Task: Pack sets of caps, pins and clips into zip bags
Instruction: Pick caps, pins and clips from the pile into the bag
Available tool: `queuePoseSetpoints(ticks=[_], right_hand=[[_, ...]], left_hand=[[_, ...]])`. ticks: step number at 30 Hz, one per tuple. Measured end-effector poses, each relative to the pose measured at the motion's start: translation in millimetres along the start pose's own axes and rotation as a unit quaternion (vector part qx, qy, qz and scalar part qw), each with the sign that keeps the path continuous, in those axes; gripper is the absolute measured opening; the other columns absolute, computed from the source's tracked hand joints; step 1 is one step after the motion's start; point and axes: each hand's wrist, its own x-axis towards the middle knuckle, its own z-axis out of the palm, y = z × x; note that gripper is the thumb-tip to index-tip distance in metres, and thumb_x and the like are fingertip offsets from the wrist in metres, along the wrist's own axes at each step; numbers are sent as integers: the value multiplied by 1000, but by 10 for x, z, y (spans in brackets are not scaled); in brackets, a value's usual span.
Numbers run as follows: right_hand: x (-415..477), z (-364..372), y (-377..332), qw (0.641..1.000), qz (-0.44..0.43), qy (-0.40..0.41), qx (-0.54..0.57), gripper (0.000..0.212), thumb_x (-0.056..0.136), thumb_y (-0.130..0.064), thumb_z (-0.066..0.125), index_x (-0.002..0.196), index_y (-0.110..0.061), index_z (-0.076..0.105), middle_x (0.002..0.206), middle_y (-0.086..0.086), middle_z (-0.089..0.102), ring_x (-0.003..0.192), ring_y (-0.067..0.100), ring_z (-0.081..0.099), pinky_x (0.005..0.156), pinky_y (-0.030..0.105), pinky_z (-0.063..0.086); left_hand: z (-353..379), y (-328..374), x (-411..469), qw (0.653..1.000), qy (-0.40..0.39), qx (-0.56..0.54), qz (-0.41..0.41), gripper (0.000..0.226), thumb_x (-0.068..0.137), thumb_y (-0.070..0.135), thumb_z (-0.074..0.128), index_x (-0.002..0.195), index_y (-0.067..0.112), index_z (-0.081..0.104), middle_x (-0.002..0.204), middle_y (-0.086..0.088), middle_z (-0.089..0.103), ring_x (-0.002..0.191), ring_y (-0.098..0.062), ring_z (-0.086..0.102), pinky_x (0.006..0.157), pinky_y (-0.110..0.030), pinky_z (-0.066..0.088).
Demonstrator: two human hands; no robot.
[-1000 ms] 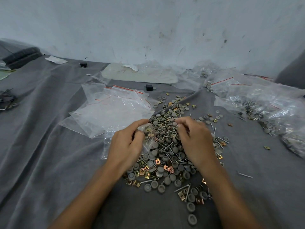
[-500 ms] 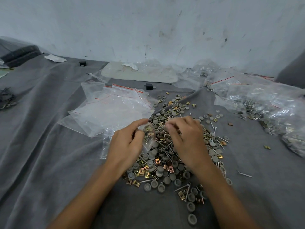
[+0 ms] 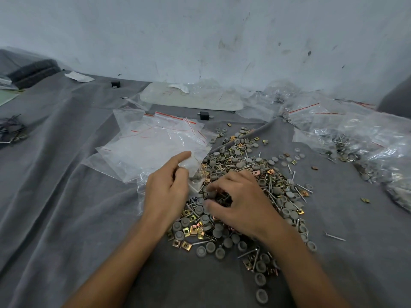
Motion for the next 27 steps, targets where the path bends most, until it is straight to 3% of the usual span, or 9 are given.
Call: queuePoseSetpoints(ticks=[2, 4, 11, 15, 18, 24, 27], right_hand=[[21, 25, -13, 999, -9, -16, -32, 57, 83, -71, 53, 128, -37, 63, 111, -20, 46, 108, 7, 28, 96, 28, 26], [39, 27, -7, 999, -10, -18, -47, 54, 85, -70, 55, 128, -38, 64, 110, -21, 45, 106, 6, 26, 92, 28, 22], [33, 29, 6, 998, -2, -13, -68, 33, 92, -50, 60, 123, -38, 60, 116, -14, 49, 112, 14, 36, 103, 36, 29], [42, 3, 22, 996, -1, -30, -81, 34, 94, -51, 58, 125, -39, 56, 120, -14, 48, 115, 15, 38, 102, 37, 29], [37, 20, 10, 994, -1, -39, -107, 40, 95, -51, 53, 133, -36, 55, 117, -11, 46, 113, 18, 37, 102, 39, 30], [15, -20, 43, 996, -9, -30, -81, 26, 95, -53, 58, 119, -41, 55, 106, -19, 46, 111, 14, 39, 97, 36, 28], [9, -27, 46, 996, -8, -34, -83, 27, 97, -53, 55, 122, -41, 55, 107, -18, 48, 111, 15, 41, 97, 37, 29]], left_hand=[[-6, -1, -6, 1000, 3, 4, 0, 46, 89, 33, 40, 129, 39, 63, 48, 10, 46, 45, -8, 39, 45, -22, 35], [-13, 6, -12, 1000, 3, 16, 5, 46, 91, 31, 40, 129, 40, 63, 48, 10, 47, 44, -5, 39, 43, -19, 34], [-11, 19, -23, 1000, -4, 24, 2, 46, 89, 31, 40, 128, 39, 65, 48, 6, 49, 44, -6, 39, 42, -20, 33], [-6, 17, -28, 1000, -13, 25, 4, 47, 87, 38, 39, 126, 41, 65, 65, -4, 65, 47, -12, 46, 43, -27, 39], [-1, 11, -32, 999, -13, 32, 5, 47, 87, 39, 38, 124, 41, 66, 58, -2, 62, 46, -6, 44, 42, -23, 36], [8, 35, -31, 999, -10, 36, 7, 46, 88, 34, 39, 124, 38, 67, 52, 5, 56, 45, -5, 41, 42, -21, 34], [7, 47, -41, 999, -18, 42, 10, 45, 90, 33, 39, 125, 38, 67, 48, 8, 51, 43, -4, 39, 41, -20, 33]])
